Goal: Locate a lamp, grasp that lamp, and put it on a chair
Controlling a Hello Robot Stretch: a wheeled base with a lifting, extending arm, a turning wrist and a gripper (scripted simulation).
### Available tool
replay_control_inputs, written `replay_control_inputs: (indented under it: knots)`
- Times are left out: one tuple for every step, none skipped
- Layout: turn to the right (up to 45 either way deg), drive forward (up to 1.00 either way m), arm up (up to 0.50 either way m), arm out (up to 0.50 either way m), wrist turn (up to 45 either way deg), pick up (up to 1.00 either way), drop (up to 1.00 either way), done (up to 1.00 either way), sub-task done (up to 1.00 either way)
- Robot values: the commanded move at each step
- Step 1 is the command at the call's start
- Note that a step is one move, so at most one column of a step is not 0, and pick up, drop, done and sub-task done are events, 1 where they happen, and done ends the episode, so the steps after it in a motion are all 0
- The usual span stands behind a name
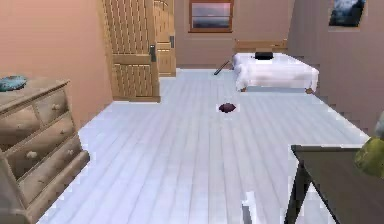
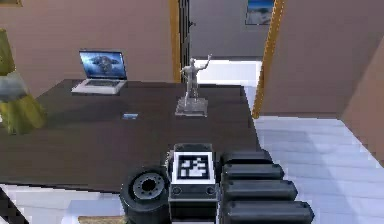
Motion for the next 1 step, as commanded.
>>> replay_control_inputs:
  knots:
    - [-18.0,0.00,0.00,0.00,0.0,0.00,0.00,0.00,0.00]
